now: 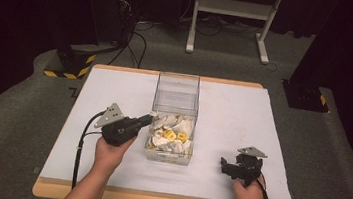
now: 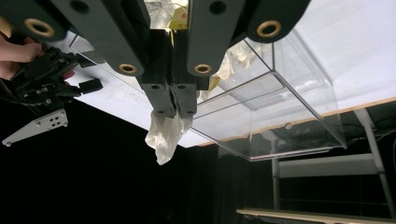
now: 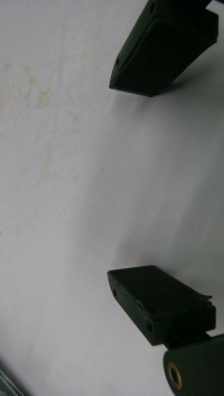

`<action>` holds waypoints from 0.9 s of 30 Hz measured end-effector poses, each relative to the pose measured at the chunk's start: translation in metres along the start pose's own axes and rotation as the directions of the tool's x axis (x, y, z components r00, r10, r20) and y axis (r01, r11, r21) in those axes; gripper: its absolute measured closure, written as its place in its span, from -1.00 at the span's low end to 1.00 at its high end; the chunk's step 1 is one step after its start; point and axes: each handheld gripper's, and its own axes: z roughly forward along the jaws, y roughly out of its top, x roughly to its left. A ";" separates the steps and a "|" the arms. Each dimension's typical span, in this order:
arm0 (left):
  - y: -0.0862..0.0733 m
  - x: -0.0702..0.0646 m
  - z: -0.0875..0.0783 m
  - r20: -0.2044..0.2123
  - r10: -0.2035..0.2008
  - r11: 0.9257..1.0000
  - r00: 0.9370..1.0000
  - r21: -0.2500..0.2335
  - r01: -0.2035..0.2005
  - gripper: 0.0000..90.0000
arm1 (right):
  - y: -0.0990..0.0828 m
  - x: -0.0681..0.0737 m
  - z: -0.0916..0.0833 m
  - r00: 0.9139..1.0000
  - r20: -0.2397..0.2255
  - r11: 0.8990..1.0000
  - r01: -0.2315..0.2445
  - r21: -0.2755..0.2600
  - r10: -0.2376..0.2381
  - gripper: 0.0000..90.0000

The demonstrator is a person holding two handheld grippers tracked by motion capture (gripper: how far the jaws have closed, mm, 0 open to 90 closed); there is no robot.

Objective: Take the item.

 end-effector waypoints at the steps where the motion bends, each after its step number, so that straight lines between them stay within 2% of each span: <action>1: 0.000 0.001 -0.001 -0.001 -0.001 1.000 1.000 -0.002 0.001 0.96 | 0.000 0.000 0.000 1.000 0.000 1.000 -0.001 -0.001 0.001 -0.81; 13: 0.006 0.011 -0.018 -0.035 -0.003 1.000 0.999 -0.019 0.003 0.96 | 0.000 0.000 0.000 1.000 0.000 1.000 0.000 0.000 0.000 -0.81; 27: 0.007 0.029 -0.038 -0.088 -0.014 1.000 0.996 -0.006 0.013 0.96 | 0.000 0.000 0.000 1.000 0.000 1.000 0.000 0.000 0.000 -0.81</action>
